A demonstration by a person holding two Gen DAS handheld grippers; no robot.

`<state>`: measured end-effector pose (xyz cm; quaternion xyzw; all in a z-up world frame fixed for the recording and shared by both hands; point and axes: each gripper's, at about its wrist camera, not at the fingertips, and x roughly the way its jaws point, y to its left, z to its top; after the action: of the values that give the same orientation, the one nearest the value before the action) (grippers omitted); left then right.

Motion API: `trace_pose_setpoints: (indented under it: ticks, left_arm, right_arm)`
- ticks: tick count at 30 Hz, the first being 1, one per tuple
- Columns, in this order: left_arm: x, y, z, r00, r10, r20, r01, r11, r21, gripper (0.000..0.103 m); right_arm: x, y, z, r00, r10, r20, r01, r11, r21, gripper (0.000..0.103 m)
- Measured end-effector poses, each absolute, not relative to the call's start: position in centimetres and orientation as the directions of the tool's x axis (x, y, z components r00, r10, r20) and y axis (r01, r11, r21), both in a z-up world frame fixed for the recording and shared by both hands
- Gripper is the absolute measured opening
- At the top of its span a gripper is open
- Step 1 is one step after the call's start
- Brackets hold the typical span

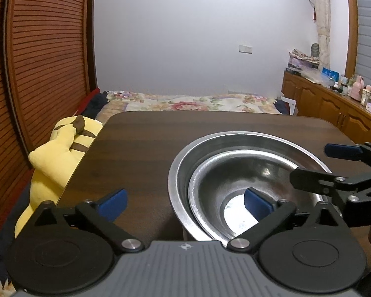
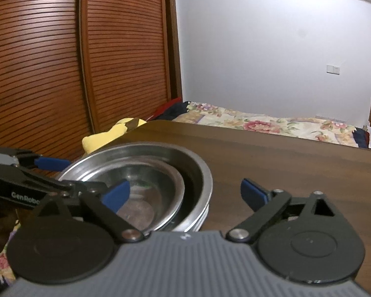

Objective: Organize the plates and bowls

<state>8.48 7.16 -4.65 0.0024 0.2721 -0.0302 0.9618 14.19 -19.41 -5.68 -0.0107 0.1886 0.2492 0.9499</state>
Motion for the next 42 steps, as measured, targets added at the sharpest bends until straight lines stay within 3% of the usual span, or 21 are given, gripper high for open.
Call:
trace_pose_setpoints:
  ticks: [28, 42]
  left_arm:
    - [6.3, 5.1, -1.2, 0.874, -0.012, -0.486, 0.024, 1.000, 0.018, 0.103]
    - [3.2, 3.3, 3.2, 0.912, -0.002, -0.411, 0.025, 0.998, 0.052, 0.103]
  right_arm:
    - [11.6, -20.8, -3.2, 0.893, 0.235, -0.384, -0.240, 0.970, 0.036, 0.103]
    - [9.4, -22.3, -0.8, 0.905, 0.245, -0.348, -0.240, 0.969, 0.056, 0.103]
